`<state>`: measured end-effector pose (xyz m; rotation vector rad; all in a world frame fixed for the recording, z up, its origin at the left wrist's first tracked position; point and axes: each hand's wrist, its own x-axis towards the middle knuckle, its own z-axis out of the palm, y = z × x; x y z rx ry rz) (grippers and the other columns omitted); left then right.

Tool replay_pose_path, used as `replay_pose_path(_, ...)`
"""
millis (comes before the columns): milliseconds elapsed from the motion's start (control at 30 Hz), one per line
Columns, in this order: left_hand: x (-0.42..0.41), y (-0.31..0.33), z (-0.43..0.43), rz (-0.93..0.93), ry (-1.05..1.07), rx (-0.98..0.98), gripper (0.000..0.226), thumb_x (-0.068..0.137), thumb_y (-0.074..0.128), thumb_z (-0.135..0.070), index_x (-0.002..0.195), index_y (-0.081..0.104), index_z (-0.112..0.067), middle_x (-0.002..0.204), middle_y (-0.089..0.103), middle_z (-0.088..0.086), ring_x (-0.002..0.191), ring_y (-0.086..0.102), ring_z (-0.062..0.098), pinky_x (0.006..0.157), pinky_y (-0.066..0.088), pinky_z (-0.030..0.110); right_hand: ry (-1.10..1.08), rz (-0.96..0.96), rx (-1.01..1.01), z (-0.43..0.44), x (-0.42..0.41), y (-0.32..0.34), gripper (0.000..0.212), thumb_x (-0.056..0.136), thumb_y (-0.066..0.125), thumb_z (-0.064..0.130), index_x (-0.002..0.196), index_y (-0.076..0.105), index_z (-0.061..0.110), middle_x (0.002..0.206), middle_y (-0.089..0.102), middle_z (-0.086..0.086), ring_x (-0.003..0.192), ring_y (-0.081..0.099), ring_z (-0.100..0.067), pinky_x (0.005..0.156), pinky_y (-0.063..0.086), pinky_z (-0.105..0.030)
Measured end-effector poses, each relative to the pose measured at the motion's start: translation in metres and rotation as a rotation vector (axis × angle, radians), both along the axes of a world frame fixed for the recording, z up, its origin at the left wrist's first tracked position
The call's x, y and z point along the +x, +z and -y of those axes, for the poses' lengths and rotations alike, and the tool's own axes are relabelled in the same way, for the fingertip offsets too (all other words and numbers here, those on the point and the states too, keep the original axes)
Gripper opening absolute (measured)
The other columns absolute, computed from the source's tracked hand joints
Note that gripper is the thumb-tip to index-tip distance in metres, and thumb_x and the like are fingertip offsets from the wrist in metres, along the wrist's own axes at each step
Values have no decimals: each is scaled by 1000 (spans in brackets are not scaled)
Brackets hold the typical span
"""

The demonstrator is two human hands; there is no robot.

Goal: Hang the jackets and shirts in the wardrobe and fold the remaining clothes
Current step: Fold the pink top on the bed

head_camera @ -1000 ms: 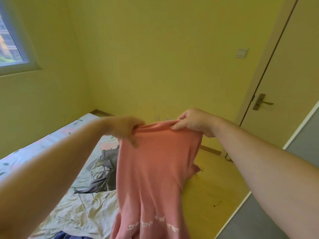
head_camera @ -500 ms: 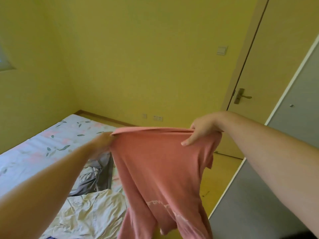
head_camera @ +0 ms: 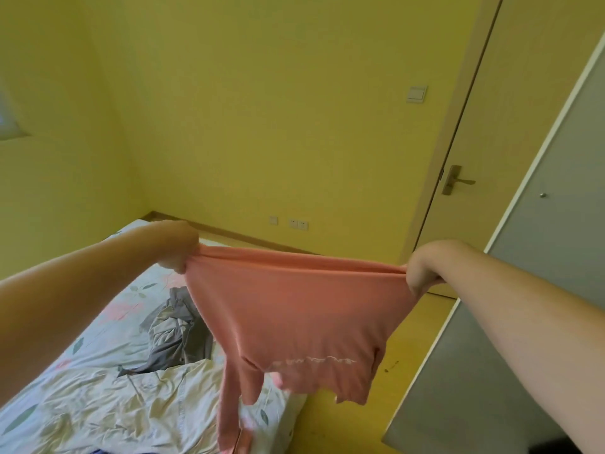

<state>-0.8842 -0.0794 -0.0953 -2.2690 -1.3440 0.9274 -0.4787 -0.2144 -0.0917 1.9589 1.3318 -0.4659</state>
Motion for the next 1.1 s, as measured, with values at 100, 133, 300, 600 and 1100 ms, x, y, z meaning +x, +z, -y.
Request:
replay_pose_path(100,-6,-9,-6,141,63,117,15,97,54,-21,97,69,-18,88,60,-7,82,63,11,74,59,25,-11,-37,57,-6,-4,4,69,95,61,35,157,31,33,146,49,-2,125,54,-28,107,45,-39)
replay_pose_path(133,-6,-12,-7,188,80,161,16,98,52,-18,99,68,-19,95,59,-4,82,65,12,73,61,26,-11,-37,90,-8,-5,5,68,94,61,32,155,33,38,150,46,-1,128,53,-29,108,45,-41)
replay_pose_path(300,-10,-16,-14,355,135,298,13,95,55,-25,101,66,-23,110,41,2,71,61,14,60,60,28,-14,124,328,-18,-6,11,64,85,48,31,148,35,23,126,57,-2,106,61,-23,84,54,-36)
replay_pose_path(600,-14,-12,-20,307,322,-2,34,87,67,-54,82,68,-21,75,61,-8,72,56,12,65,44,23,35,168,155,-32,-6,7,43,86,40,24,121,64,33,119,62,-1,104,63,-23,92,54,-38)
replay_pose_path(1100,-53,-69,-41,781,520,187,54,98,56,-43,58,68,-9,57,67,0,56,59,16,53,42,27,23,207,170,-37,45,-18,15,79,62,6,74,61,20,82,60,4,90,57,-22,88,43,-37)
